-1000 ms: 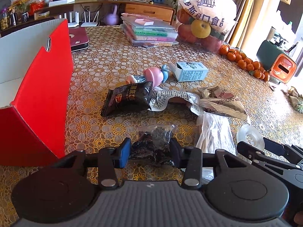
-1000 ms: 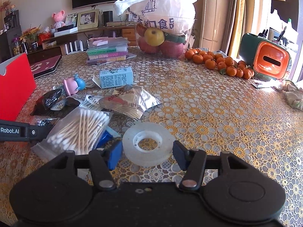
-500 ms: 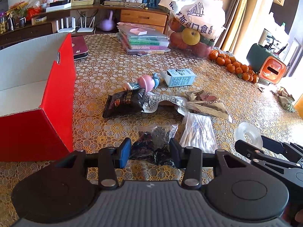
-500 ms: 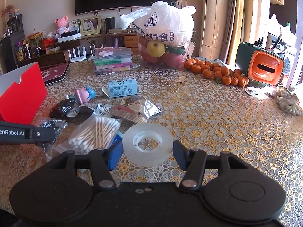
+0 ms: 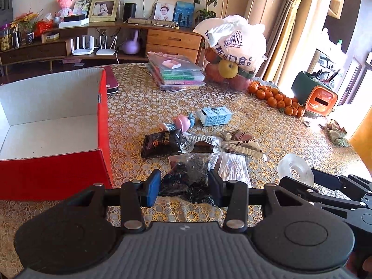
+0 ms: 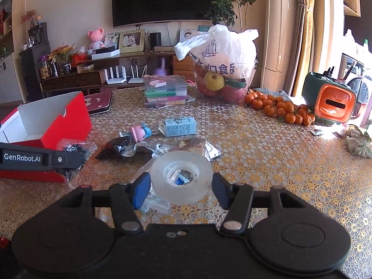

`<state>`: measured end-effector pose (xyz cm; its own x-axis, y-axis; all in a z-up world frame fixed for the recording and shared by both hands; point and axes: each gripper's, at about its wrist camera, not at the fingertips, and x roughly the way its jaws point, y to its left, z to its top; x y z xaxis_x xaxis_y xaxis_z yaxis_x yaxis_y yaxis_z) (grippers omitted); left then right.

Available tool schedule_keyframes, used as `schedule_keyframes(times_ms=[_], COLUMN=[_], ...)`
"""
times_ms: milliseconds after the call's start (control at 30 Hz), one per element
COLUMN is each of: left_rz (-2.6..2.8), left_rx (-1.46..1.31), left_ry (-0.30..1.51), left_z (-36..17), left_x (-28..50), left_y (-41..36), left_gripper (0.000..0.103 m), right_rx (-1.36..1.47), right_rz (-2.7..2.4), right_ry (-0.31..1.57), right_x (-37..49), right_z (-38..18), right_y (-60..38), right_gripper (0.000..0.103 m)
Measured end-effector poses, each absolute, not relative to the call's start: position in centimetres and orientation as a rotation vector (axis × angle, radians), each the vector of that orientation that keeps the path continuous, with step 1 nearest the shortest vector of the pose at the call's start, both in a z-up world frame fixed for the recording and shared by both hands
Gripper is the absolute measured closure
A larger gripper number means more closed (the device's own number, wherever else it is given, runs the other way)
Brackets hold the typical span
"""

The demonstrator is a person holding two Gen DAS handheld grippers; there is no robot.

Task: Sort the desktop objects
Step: 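Carry the dark bag and tape roll over the red box with both grippers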

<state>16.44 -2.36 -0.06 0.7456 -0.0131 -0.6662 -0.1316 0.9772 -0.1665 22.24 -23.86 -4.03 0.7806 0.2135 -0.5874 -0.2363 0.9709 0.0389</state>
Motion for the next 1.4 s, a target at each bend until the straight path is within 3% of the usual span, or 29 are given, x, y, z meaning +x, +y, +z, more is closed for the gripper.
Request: schedule_keyframes(times_ms=[700,1400], left_rz=[0.128,0.245], left_rx=[-0.166,-0.158], left_ry=[0.63,0.623], left_z=[6.1,7.7], left_x=[11.0,9.4], left_y=[4.0,13.7], left_gripper=[0.06,0.06], right_rx=[-0.109,-0.246], right_rz=[0.444,0.594], right_ry=[0.571,0.546], right_x=[19.9,21.5], right_z=[2.6,4.5], right_y=[-16.2,-5.8], right_gripper=[0.045,0.045])
